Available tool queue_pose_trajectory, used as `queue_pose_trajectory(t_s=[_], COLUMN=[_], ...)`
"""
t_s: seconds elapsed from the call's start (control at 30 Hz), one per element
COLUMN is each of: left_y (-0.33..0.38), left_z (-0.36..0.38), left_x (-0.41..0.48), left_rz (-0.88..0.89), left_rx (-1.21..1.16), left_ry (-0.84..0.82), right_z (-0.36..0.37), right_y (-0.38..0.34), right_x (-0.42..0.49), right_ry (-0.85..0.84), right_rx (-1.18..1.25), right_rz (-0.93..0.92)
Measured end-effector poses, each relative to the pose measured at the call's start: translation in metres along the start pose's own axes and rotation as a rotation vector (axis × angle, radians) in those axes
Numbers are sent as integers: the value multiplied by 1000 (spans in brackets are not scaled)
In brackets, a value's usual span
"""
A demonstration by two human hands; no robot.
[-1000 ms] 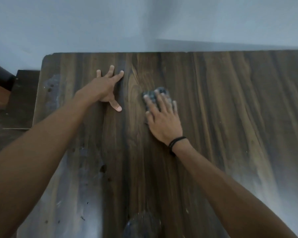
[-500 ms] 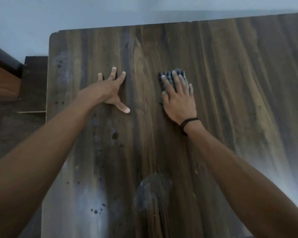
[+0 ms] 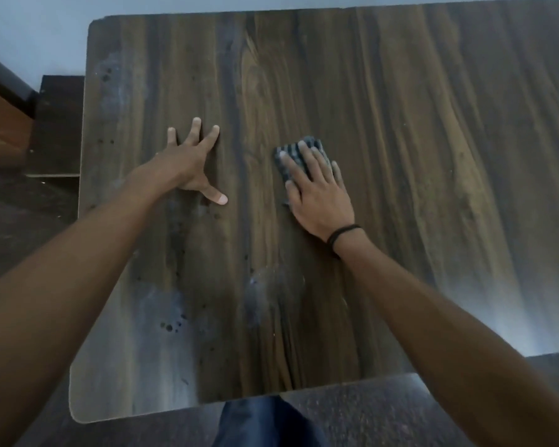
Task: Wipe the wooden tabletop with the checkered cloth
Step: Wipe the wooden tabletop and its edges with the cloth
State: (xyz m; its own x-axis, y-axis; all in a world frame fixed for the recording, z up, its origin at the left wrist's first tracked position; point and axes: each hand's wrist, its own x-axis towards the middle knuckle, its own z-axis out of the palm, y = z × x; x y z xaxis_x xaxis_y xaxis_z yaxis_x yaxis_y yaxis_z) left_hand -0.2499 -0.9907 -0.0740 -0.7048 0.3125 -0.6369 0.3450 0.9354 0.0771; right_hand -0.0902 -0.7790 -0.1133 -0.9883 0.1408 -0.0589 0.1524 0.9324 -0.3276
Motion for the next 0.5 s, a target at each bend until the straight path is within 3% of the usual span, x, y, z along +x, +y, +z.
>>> queue_pose_trajectory(t_s=[0.03, 0.07, 0.17, 0.2, 0.3, 0.33, 0.43, 0.5], left_y=[-1, -1, -2, -2, 1, 1, -4, -5], left_z=[4, 4, 2, 3, 3, 4, 9, 15], left_x=[-1, -2, -7, -8, -9, -10, -14, -22], left_rz=[17, 26, 18, 18, 29, 29, 31, 21], left_rx=[-14, -30, -32, -32, -61, -76, -109, -94], left_ry=[22, 46, 69, 81, 89, 105, 128, 172], right_z=[2, 8, 17, 11, 1, 9, 23, 13], right_y=[-8, -22, -17, -3, -1, -15, -27, -7], right_x=[-5, -19, -59, -50, -35, -48, -99, -89], right_ry=[-7, -8, -31, -7, -4, 8, -31, 9], right_rx=[21, 1, -99, -110, 9, 2, -66, -35], right_rz=[71, 29, -339, -318, 105, 96, -269, -120])
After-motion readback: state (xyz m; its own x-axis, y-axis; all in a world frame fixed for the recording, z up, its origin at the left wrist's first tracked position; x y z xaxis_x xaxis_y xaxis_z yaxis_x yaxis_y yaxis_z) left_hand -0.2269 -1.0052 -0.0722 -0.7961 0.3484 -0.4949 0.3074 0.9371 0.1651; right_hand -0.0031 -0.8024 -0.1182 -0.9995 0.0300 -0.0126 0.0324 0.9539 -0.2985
